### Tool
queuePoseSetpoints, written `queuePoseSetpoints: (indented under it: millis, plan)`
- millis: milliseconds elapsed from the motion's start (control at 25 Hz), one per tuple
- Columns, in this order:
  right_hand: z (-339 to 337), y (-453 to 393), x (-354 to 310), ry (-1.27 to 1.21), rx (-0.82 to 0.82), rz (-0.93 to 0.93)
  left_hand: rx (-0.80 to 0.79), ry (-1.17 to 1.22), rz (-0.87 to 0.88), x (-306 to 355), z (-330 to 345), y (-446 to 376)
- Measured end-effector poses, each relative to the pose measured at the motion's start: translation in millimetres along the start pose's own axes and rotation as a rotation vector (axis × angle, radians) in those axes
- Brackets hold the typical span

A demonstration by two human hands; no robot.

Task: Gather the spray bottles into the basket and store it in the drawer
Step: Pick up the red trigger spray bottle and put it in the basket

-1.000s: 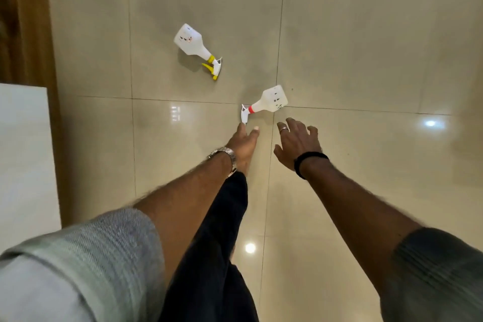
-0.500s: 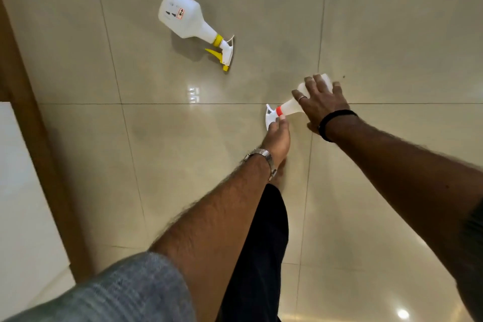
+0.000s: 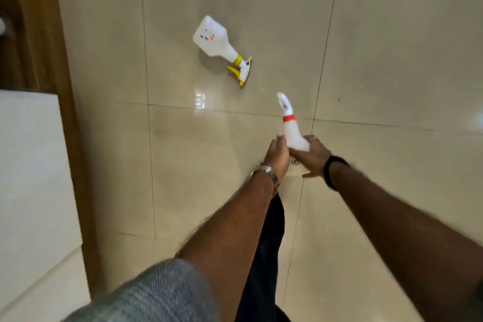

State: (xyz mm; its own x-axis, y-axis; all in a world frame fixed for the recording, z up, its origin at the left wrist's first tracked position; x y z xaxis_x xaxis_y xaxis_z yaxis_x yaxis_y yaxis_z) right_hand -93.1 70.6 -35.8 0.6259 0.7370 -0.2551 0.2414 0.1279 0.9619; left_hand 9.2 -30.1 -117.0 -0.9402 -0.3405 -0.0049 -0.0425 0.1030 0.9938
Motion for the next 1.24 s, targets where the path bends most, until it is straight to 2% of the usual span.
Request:
queuePoseSetpoints:
  millis: [120,240,440,640,840,1000,1240]
  plan:
    - [0.6,89.9,-18.4,-0.095,0.009,-0.033,0.085,-0.134,0.074,11.5,-17.4,102.4]
    - [-11.3,183.2,-48.3,-0.06,0.024,-0.109,0.071,-0.198,0.192,20.8,-28.3,213.7]
    - [-40.3,322.9,-98.0,0.046,0.066,-0.262,0.048,-0.117,0.336,45.7,-40.7,372.3]
    - [-52.0,450.9,-131.6,0.089,0.086,-0.4,-0.058,-0.032,0.484,48.9,-55.9,529.7]
    - [5.4,559.3,-119.4,0.15,-0.016,-0.533,-0.004,0.223,0.467,-46.9,-102.9,642.8]
    - [70.4,587.2,-91.8,0.199,-0.086,-0.515,0.067,0.347,0.448,-124.5,-139.4,666.8]
    - [218.0,645.7,-65.3,0.444,-0.253,-0.579,0.225,0.512,0.518,-255.9,-237.8,695.1]
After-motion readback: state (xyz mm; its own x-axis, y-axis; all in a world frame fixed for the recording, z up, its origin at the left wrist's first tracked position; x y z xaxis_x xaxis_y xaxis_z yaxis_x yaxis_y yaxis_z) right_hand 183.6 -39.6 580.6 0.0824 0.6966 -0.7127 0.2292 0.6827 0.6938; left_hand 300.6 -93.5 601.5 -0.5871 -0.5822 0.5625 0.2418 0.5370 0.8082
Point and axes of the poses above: each hand's wrist, its own y-axis away from the middle knuckle, its own z-axis out of the palm, x = y × z, the point moved 10 cm from there along -y, towards the middle knuckle, and after that the axes turned 6 degrees about -z, right-handed, at the moved point
